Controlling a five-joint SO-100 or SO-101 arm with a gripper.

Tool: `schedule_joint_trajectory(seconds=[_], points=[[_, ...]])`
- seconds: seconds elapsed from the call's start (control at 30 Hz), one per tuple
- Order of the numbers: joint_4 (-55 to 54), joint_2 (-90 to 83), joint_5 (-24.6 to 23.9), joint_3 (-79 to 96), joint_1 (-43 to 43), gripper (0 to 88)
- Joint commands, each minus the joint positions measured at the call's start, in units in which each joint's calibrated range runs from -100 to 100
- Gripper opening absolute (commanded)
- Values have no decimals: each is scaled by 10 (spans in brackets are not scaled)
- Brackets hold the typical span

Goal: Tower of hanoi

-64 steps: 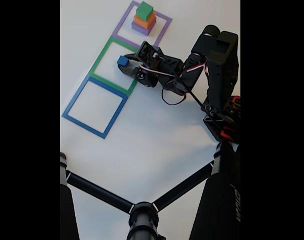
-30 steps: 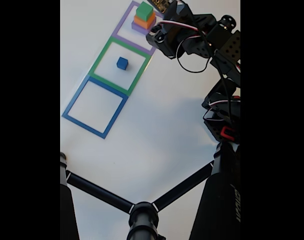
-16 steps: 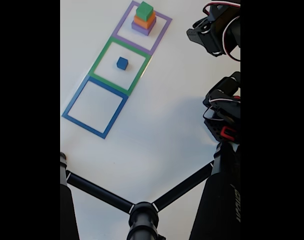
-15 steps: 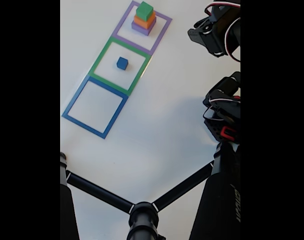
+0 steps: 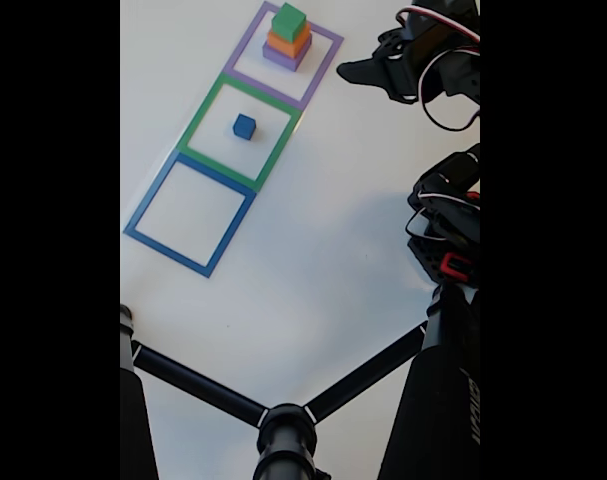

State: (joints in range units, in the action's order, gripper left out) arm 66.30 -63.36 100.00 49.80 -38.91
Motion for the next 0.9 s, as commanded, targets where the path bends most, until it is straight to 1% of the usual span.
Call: schedule_joint_trajectory(seconds=[0.0, 0.07, 0.23, 0.47, 0.6, 0.87], points=[[-284, 18, 0, 148, -10, 341], [-377, 44, 0, 196, -15, 351], [-541, 124, 0, 252, -25, 348], [-777, 301, 0, 263, -12, 371], [-853, 368, 0, 258, -10, 372], [-967, 481, 0, 236, -5, 375]])
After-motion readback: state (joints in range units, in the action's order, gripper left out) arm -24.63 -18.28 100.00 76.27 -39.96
